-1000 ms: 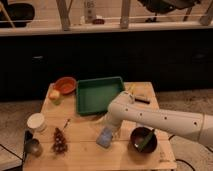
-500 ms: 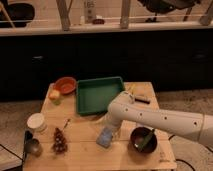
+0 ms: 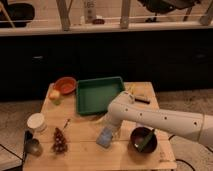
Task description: Place sponge in table surface
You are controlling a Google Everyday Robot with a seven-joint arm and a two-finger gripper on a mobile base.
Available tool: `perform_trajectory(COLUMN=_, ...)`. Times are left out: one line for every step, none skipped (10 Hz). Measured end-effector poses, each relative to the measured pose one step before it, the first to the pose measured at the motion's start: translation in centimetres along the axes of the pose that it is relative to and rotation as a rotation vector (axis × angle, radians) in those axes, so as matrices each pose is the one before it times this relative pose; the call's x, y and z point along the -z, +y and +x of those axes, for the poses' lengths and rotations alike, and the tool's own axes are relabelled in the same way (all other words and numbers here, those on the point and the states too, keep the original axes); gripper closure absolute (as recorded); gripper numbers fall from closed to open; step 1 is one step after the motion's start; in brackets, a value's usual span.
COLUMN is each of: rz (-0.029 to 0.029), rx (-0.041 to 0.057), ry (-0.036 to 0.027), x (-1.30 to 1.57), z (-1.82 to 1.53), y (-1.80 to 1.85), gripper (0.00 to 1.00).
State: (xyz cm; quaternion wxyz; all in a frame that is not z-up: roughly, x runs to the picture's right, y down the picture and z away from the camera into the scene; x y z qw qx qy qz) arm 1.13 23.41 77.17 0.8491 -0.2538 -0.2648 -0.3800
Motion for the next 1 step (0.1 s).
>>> perform_trajectory(rz=0.00003, rx=-0.00006, ry=-0.00001, x=0.001, z=-0.002, y=-0.002, gripper=0.2)
